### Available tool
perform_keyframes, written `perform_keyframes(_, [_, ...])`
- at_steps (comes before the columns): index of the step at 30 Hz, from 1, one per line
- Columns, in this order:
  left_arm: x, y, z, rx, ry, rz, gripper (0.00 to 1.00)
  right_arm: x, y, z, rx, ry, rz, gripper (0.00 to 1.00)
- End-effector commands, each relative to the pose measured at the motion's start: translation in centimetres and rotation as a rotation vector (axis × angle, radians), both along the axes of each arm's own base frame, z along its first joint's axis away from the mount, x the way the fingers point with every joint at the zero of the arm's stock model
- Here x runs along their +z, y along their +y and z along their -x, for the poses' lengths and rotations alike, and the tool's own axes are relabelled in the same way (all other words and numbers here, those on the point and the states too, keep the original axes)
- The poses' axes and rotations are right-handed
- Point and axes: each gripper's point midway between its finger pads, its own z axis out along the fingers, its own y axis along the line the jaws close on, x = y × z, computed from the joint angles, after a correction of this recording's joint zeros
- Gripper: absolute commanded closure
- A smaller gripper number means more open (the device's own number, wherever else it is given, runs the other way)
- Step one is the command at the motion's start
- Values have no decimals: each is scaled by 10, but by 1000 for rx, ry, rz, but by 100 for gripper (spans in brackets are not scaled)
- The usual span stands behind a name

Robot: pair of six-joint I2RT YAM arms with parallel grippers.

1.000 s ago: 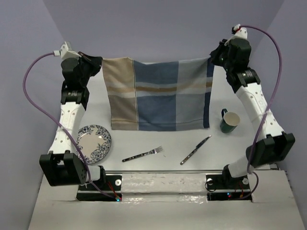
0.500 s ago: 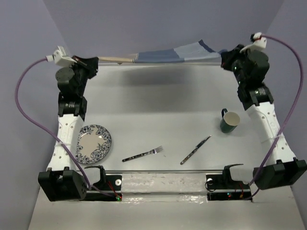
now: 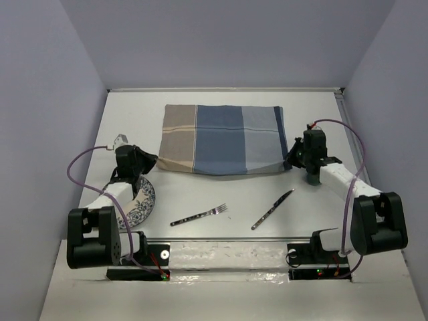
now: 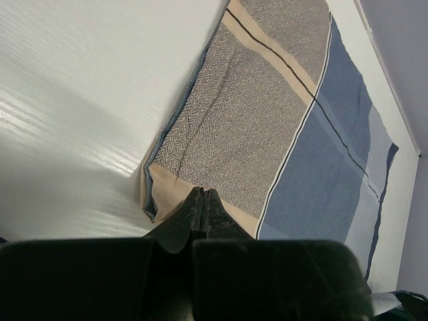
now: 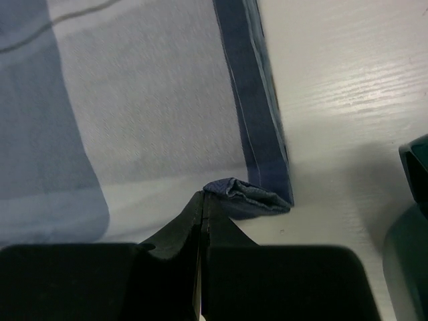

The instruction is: Set the dinner table for one person

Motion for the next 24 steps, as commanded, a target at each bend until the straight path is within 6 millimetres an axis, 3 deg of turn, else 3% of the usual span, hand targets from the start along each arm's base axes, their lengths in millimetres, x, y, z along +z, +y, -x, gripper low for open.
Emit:
perform_keyframes(1, [23,5,1,23,-137,-9,100,15,2,-2,-6,-93,-30,100])
perform_keyframes(8, [-1,6,38,13,-94,-52,100,-1,-3,24,-30,-54,-35,100])
perform_keyframes(20, [6,-2,67,-26,-141,-48,96,4,-20,33,-105,-53,5,100])
perform_keyframes(22, [12,-2,68,-29,-158,-50,87,4,-20,34,-110,-53,1,92])
perform_keyframes(23, [14,-3,68,-31,-161,-49,83,2,-20,37,-110,-46,-2,81])
perform_keyframes(24, [16,-3,68,-30,-166,-50,80,3,-19,38,-103,-45,-6,77])
